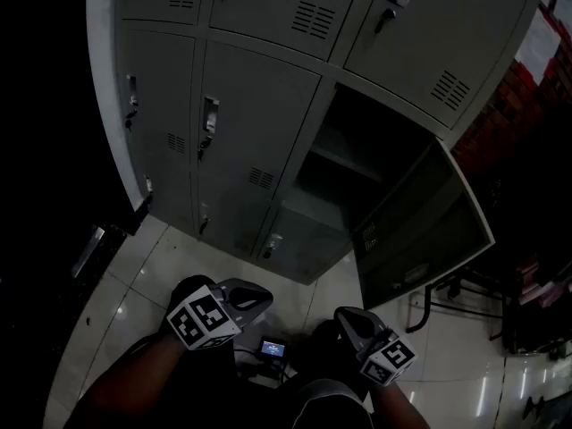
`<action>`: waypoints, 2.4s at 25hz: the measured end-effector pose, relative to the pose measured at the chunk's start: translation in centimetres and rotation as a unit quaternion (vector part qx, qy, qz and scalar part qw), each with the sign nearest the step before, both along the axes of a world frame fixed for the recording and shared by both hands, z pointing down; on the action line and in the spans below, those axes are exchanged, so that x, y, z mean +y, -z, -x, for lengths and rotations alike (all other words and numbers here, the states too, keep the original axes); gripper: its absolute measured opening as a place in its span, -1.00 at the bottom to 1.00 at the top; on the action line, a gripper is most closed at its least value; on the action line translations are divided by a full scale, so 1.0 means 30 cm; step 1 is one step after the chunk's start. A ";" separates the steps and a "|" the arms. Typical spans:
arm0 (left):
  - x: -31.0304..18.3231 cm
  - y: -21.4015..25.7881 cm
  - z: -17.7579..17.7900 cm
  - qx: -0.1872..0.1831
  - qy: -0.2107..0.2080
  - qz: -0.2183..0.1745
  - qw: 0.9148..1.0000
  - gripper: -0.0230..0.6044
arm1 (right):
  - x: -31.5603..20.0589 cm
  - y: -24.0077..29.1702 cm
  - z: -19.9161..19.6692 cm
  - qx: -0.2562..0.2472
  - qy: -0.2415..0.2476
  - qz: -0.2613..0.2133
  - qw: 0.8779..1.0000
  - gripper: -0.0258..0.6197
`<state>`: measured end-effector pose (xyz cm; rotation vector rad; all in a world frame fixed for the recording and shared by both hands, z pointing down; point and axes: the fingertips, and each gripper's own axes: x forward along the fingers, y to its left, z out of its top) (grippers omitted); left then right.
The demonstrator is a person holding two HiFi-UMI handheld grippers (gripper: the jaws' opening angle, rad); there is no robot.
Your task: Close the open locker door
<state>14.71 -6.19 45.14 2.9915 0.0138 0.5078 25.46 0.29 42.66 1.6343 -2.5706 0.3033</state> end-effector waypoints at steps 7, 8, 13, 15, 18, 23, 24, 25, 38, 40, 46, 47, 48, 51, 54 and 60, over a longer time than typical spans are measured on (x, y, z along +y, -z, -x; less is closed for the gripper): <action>-0.013 0.003 0.008 0.000 0.007 0.001 1.000 -0.89 | 0.036 0.035 -0.047 -0.002 -0.026 -0.011 1.000 -0.91; -0.012 0.004 0.007 0.000 0.007 0.000 1.000 -0.89 | 0.050 0.037 -0.061 0.000 -0.031 -0.007 0.999 -0.91; -0.015 0.003 0.007 0.000 0.006 0.000 1.000 -0.89 | 0.129 0.075 -0.200 -0.013 -0.093 0.001 0.996 -0.90; -0.013 0.003 0.009 0.000 0.005 0.000 1.000 -0.89 | 0.165 0.079 -0.295 -0.015 -0.128 0.004 0.992 -0.87; -0.013 0.002 0.007 0.000 0.005 0.000 1.000 -0.89 | 0.198 0.118 -0.415 -0.019 -0.169 -0.010 0.985 -0.78; -0.011 0.002 0.005 -0.001 0.005 -0.001 1.000 -0.89 | 0.183 0.221 -0.480 -0.026 -0.172 -0.044 0.984 -0.37; -0.011 0.002 0.005 -0.001 0.005 -0.001 1.000 -0.89 | 0.171 0.239 -0.486 -0.024 -0.168 -0.050 0.984 -0.31; -0.012 0.001 0.005 -0.002 0.006 -0.001 1.000 -0.89 | 0.158 0.253 -0.494 -0.021 -0.164 -0.055 0.985 -0.26; -0.012 0.001 0.001 -0.002 0.007 -0.001 1.000 -0.89 | 0.014 0.282 -0.483 -0.020 -0.159 -0.077 0.984 -0.47; -0.014 0.002 0.001 -0.002 0.006 -0.001 1.000 -0.89 | 0.002 0.287 -0.450 -0.019 -0.152 -0.082 0.985 -0.48; -0.009 0.005 0.001 0.000 0.006 0.002 1.000 -0.89 | -0.039 0.283 -0.357 -0.008 -0.123 -0.086 0.989 -0.45; -0.009 0.006 0.000 0.001 0.005 0.001 1.000 -0.89 | -0.047 0.284 -0.337 -0.005 -0.114 -0.087 0.990 -0.44; -0.009 0.008 -0.001 0.001 0.005 0.001 1.000 -0.89 | -0.058 0.285 -0.316 -0.002 -0.104 -0.088 0.991 -0.44; -0.011 0.013 -0.004 0.004 0.005 0.001 1.000 -0.89 | -0.100 0.291 -0.249 0.001 -0.070 -0.091 0.993 -0.47; -0.011 0.010 -0.003 0.002 0.006 0.002 1.000 -0.89 | -0.149 0.279 -0.193 0.004 -0.047 -0.087 0.995 -0.49; -0.008 0.020 -0.005 0.006 0.005 0.005 1.000 -0.89 | -0.290 0.279 -0.084 0.008 -0.021 -0.079 0.997 -0.55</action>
